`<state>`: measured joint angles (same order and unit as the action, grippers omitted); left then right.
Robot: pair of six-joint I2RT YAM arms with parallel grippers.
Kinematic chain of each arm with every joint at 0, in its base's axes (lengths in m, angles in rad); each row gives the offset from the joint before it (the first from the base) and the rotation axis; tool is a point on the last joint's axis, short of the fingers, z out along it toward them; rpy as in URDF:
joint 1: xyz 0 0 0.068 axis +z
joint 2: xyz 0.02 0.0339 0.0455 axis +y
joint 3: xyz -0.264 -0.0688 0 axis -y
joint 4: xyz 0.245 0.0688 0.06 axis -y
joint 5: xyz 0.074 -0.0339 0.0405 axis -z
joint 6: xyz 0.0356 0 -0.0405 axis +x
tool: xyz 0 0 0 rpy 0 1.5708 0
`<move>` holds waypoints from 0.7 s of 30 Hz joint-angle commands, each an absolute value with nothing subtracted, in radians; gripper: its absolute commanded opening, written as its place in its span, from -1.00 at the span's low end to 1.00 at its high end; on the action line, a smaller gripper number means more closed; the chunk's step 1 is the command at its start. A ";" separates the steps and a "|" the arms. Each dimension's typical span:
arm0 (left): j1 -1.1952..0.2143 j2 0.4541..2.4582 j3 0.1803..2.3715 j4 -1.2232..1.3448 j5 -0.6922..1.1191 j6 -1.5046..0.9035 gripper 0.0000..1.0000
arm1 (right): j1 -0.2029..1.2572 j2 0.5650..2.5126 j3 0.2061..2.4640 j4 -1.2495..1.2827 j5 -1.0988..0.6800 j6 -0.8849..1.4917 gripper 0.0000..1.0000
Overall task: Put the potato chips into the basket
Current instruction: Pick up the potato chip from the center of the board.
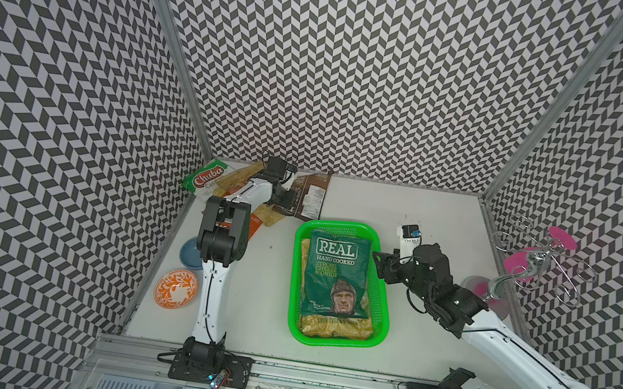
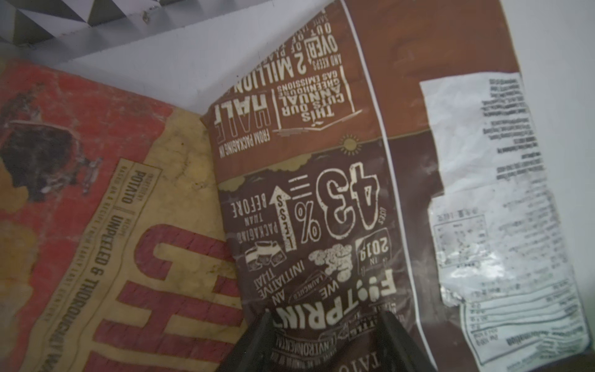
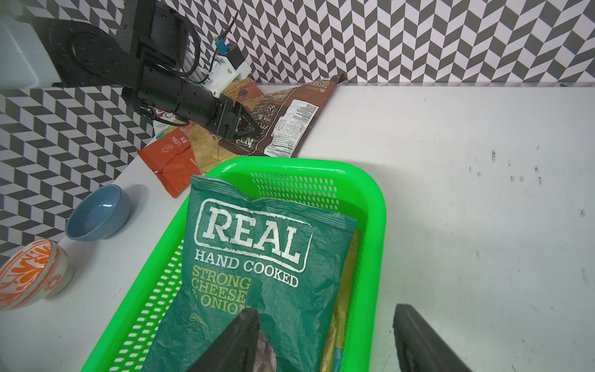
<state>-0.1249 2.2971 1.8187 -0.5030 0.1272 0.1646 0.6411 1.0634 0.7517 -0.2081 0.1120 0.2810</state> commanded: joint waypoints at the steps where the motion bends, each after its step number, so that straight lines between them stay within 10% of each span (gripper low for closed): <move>1: -0.132 2.327 1.827 -0.572 0.133 0.170 -0.11 | 0.640 1.055 0.743 -0.166 0.109 0.286 0.40; 7: -0.132 2.306 1.817 -0.561 0.152 0.153 -0.98 | 0.640 1.058 0.758 -0.174 0.114 0.280 0.40; 21: -0.121 2.069 1.677 -0.452 0.271 0.146 -1.00 | 0.640 1.045 0.752 -0.169 0.105 0.283 0.40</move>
<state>-0.1242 2.1746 1.6958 -0.4805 0.2085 0.1436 0.6411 1.0630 0.7506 -0.2085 0.1116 0.2806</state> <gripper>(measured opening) 0.039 0.699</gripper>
